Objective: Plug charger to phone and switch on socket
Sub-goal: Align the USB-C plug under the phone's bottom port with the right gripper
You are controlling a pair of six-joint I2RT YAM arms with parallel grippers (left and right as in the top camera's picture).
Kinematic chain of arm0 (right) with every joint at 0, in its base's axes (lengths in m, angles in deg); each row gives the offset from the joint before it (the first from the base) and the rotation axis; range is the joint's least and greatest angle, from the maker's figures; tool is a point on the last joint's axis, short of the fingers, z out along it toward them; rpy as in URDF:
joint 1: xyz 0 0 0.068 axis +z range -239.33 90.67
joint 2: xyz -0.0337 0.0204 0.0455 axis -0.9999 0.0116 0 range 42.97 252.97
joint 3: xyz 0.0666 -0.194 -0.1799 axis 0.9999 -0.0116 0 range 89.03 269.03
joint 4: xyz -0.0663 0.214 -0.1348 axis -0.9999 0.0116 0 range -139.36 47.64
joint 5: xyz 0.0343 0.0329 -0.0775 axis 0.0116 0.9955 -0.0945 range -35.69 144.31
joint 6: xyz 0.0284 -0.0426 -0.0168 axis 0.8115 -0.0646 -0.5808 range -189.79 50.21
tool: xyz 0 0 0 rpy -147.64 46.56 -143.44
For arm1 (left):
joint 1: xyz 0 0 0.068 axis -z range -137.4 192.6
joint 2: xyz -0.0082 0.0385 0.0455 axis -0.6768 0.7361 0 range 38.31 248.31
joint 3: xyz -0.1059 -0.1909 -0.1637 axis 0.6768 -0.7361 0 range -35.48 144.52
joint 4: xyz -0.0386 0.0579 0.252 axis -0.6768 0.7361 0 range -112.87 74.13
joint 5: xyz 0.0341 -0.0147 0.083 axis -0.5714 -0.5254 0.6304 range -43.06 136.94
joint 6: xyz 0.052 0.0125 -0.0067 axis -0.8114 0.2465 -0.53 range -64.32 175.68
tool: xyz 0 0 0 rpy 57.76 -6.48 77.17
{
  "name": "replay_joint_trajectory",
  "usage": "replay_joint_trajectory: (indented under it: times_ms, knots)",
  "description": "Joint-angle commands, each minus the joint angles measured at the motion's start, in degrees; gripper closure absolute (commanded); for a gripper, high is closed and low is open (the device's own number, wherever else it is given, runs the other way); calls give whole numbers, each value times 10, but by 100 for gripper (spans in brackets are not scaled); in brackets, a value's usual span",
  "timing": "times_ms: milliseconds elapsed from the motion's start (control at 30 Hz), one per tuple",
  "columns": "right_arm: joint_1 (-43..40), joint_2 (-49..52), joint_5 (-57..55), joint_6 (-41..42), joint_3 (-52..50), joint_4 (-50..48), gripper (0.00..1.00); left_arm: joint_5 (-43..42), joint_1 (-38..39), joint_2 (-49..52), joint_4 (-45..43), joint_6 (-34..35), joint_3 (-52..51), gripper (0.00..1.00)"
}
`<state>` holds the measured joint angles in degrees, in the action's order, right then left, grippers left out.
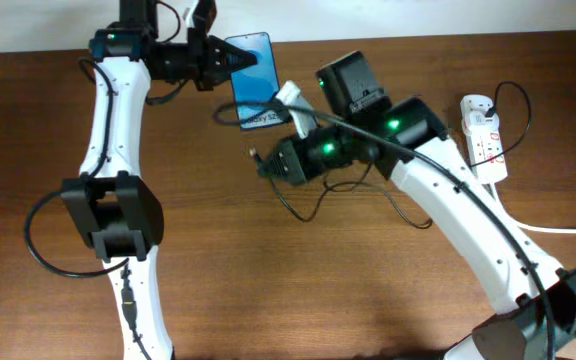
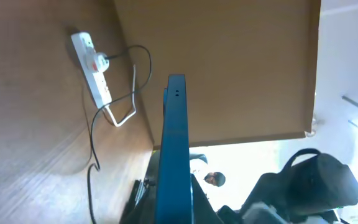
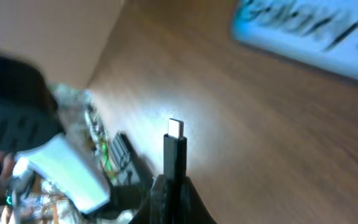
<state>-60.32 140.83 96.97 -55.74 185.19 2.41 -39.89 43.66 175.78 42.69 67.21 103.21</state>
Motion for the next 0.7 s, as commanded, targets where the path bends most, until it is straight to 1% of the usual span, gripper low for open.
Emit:
replay_joint_trajectory:
  times_ms: [0, 67, 167, 233, 333, 400, 433, 467, 533, 667]
  knots:
    - [2, -4, -23, 130, -64, -85, 96, -34, 1, -14, 1, 18, 10, 100]
    - [20, -4, -25, 128, -115, -155, 96, -34, 1, -14, 1, 18, 10, 100]
    - [16, -4, -41, 130, -119, -174, 96, -34, 2, -14, 1, 18, 10, 100]
    - [-2, -4, -35, 130, -119, -177, 96, -34, 2, -14, 1, 19, 10, 100]
    - [-21, -4, 19, 123, -118, -196, 96, -34, -1, -14, 1, 22, 10, 100]
    - [-29, -4, 25, 124, -118, -199, 96, -34, -5, -14, 1, 57, 10, 100]
    - [-34, -4, 37, 124, -118, -202, 96, -34, -5, -14, 1, 61, 10, 100]
    - [-46, -4, 69, 124, -118, -212, 96, -34, -6, -14, 1, 60, 10, 100]
    - [-63, -4, 90, 124, -118, -212, 96, -34, -12, -14, 1, 61, 10, 100]
    - [-66, -4, 95, 124, -118, -212, 96, -25, -12, -14, -1, 60, 10, 100]
